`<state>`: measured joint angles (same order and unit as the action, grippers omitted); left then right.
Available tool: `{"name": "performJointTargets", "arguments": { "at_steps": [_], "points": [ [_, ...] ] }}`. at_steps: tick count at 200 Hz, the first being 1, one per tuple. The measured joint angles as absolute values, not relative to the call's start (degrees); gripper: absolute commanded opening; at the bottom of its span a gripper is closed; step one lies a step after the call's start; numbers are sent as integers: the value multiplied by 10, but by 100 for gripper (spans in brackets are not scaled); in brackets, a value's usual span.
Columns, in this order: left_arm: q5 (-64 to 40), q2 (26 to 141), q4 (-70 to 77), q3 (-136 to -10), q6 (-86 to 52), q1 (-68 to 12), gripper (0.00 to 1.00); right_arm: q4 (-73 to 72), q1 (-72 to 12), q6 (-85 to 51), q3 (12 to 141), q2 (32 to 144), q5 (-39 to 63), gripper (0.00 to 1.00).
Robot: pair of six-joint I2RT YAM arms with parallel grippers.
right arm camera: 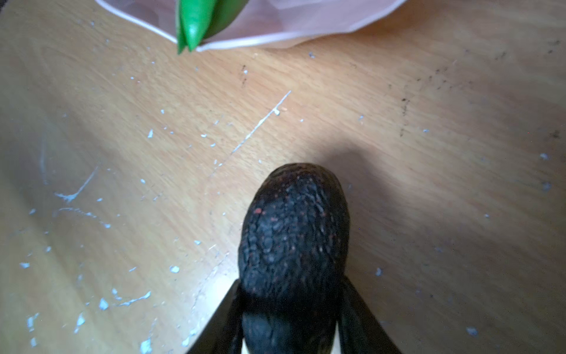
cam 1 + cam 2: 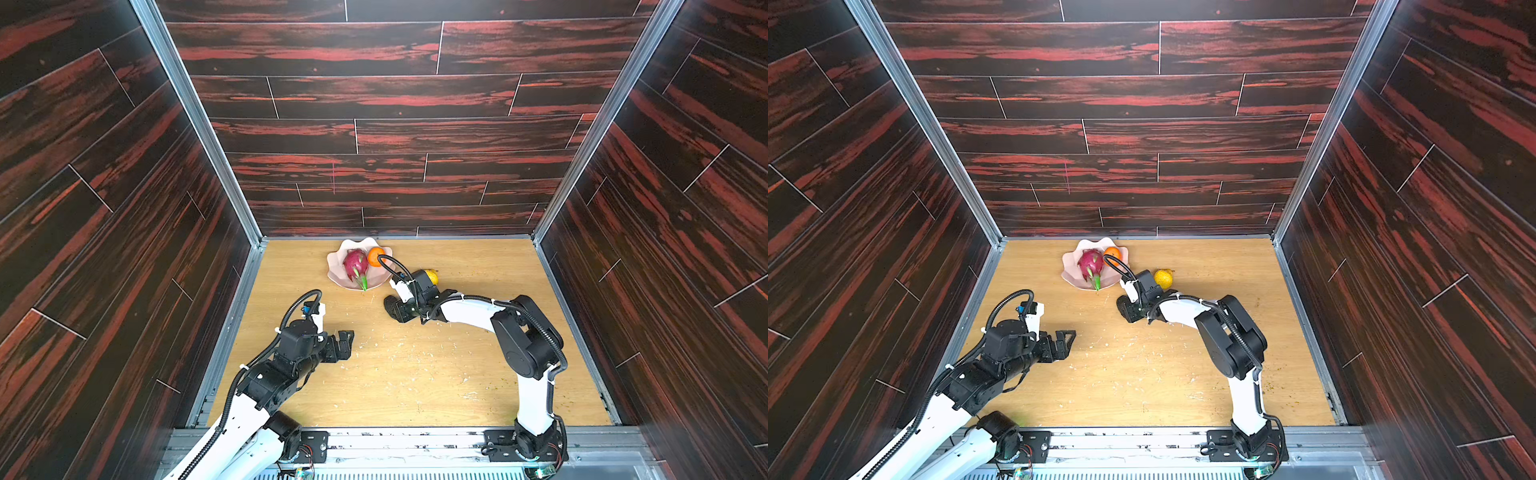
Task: Arrange fruit in a fruit bowl
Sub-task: Pick up the fruit from the center of the table, then place the fruit in the fruit bowl.
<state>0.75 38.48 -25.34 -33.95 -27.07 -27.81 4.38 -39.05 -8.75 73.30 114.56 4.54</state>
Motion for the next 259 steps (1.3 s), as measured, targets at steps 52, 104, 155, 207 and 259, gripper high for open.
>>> {"name": "performJointTargets", "arguments": {
  "at_steps": [52,104,155,207,259],
  "points": [
    [30,401,-244,-376,-236,-275,99,65,-390,-89,829,1133,77,42],
    [41,411,-240,-387,-209,-257,100,80,-390,-96,912,1134,95,41],
    [41,401,-235,-387,-206,-243,100,86,-383,-127,981,1162,110,42],
    [39,408,-229,-387,-204,-232,100,100,-374,-141,1017,1218,112,42],
    [33,412,-226,-387,-204,-226,100,112,-375,-139,1065,1281,109,42]
  ]
}}
